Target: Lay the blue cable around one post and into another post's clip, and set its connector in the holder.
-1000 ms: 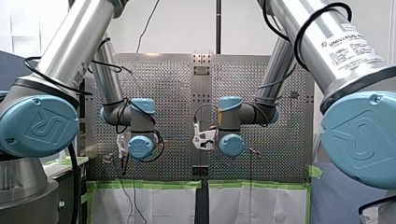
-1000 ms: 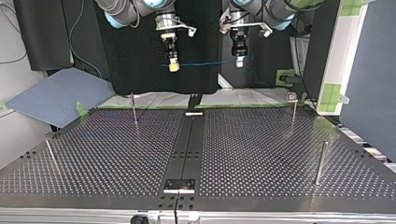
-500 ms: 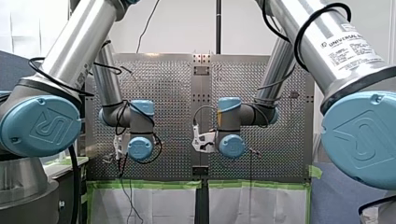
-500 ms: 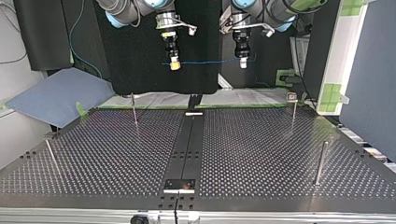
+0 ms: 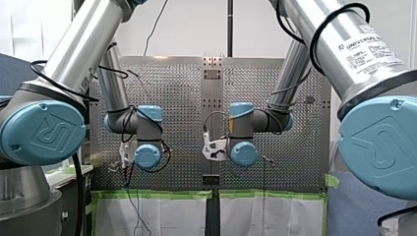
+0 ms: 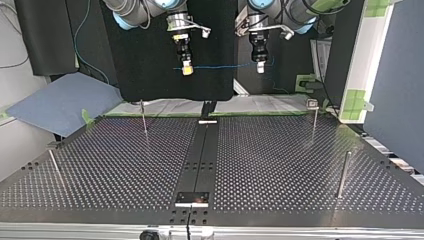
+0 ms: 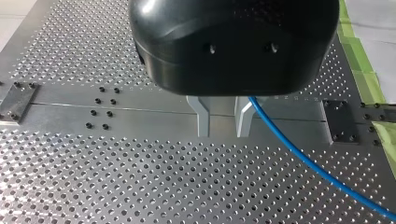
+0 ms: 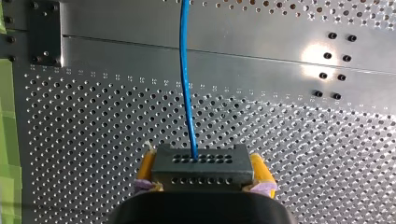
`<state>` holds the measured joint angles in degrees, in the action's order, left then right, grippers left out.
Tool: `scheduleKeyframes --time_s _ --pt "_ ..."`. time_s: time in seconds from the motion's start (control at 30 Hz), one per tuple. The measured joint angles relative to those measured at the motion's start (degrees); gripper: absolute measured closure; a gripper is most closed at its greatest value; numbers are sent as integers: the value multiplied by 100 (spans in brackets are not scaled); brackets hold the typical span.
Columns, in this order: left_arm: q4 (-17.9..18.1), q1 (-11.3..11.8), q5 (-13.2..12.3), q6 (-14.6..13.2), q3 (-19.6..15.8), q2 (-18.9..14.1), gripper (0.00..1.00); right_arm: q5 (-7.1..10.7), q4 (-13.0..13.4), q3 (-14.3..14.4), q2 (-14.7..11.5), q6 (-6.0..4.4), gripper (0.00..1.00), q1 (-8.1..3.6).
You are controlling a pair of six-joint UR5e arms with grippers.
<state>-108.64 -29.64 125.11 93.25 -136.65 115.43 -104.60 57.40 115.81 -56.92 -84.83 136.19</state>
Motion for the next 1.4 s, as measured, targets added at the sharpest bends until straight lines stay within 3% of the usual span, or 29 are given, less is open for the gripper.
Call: scheduleKeyframes --time_s 0.53,0.57,0.63,0.73,0.87,1.17,1.27,1.4 --pt "0 0 0 0 0 0 70 0 0 0 0 0 100 0" --pt "-1 -1 1 1 1 0 83 0 0 0 0 0 100 0" --pt "-31 -10 25 32 17 -31 83 13 -14 -12 -12 -13 100 13" --pt "-140 -20 58 138 97 -138 83 82 -105 -105 -104 -105 100 82" --pt "-350 -1 6 329 237 -349 83 159 -304 -303 -303 -304 100 126" --pt "-891 102 -5 568 300 -891 83 243 -788 -448 -788 -765 100 54" --pt "-1064 156 16 637 337 -1063 83 245 -962 -498 -962 -819 100 33" --pt "-1311 245 25 669 487 -1312 83 246 -1169 -639 -1167 -814 100 19"
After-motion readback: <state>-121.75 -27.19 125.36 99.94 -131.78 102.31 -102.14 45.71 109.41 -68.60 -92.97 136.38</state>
